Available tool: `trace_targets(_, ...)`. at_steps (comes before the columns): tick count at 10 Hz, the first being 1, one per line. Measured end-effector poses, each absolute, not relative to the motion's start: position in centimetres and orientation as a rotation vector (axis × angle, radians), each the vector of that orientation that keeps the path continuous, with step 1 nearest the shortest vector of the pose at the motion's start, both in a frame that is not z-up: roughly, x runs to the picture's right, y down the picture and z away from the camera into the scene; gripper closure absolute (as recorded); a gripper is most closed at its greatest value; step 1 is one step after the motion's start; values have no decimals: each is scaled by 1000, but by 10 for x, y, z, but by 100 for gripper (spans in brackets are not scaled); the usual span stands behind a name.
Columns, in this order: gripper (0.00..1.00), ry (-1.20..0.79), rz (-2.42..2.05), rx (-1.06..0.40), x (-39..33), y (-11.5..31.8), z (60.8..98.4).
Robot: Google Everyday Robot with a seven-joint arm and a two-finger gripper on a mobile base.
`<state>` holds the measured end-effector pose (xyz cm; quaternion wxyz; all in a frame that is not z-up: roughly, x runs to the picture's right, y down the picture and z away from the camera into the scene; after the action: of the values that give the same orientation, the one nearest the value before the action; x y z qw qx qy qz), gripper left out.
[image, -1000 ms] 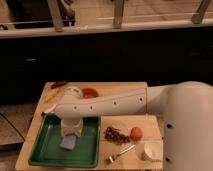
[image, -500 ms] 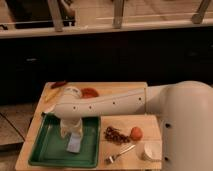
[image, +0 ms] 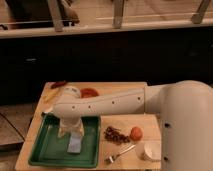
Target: Place sponge in tray
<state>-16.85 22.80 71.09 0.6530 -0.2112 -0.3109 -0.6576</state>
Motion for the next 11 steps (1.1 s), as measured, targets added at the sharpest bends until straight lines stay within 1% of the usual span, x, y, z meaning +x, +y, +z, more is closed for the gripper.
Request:
trace_targets(1, 26, -707, -1497, -480, -169, 228, 710)
trace_targets(3, 21, -709, -1503, -481, -169, 228, 709)
trace_targets(11, 21, -718, -1527, -473, -172, 226, 705)
